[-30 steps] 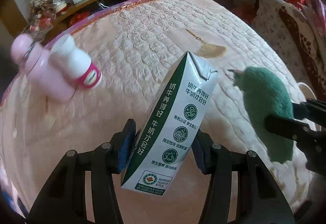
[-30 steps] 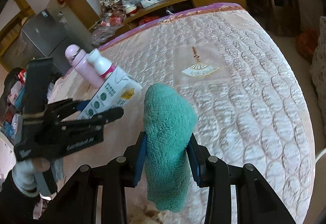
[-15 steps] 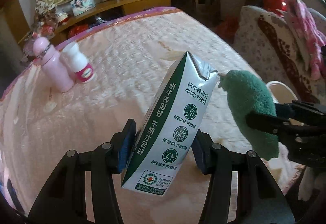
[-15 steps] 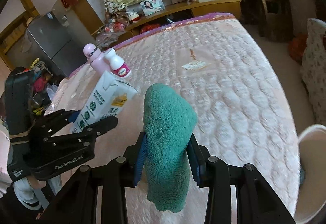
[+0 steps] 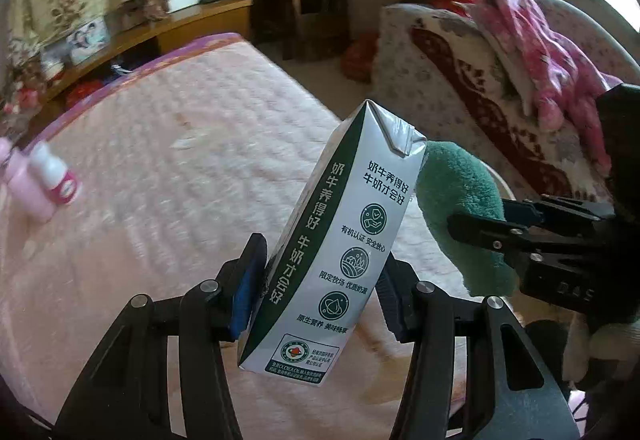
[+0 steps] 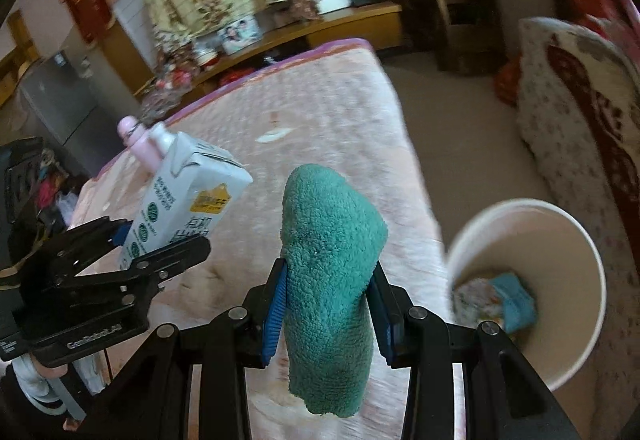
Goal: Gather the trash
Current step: 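Carry the milk carton and green towel in both grippers over the bucket, then open left gripper dropping carton into bucket while right gripper drops towel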
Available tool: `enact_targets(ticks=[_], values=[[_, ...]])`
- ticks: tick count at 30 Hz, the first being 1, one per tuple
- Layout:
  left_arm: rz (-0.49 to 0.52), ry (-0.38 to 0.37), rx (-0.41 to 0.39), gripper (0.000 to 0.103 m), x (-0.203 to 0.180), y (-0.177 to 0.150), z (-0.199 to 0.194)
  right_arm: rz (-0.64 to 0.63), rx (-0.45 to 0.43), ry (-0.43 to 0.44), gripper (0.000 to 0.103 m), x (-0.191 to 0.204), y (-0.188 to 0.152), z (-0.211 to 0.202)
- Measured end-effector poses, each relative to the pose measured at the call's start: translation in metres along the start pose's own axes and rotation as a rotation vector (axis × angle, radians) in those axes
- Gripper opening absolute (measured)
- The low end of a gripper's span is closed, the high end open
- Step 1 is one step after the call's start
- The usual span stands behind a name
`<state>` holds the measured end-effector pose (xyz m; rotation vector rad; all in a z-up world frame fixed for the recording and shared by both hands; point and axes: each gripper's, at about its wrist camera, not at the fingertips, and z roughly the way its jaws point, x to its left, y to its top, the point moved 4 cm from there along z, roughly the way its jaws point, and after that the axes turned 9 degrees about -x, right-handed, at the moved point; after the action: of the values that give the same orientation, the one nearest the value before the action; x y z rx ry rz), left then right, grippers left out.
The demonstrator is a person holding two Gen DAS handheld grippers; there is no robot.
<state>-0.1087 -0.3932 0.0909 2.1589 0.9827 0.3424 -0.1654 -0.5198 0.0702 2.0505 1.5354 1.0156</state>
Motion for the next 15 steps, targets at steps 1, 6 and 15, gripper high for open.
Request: enact_targets(ticks=[1, 6, 15], values=[[0.003, -0.01, 0.004, 0.05, -0.005, 0.002, 0.003, 0.013, 0.0, -0.014, 0.037, -0.01, -0.002, -0.003], [0.02, -0.077, 0.031, 0.05, -0.047, 0.002, 0.024, 0.07, 0.005, -0.078, 0.037, -0.056, -0.01, -0.012], [-0.018, -0.204, 0.082, 0.05, -0.104, 0.005, 0.066, 0.17, 0.034, -0.165, 0.037, -0.122, -0.032, -0.016]])
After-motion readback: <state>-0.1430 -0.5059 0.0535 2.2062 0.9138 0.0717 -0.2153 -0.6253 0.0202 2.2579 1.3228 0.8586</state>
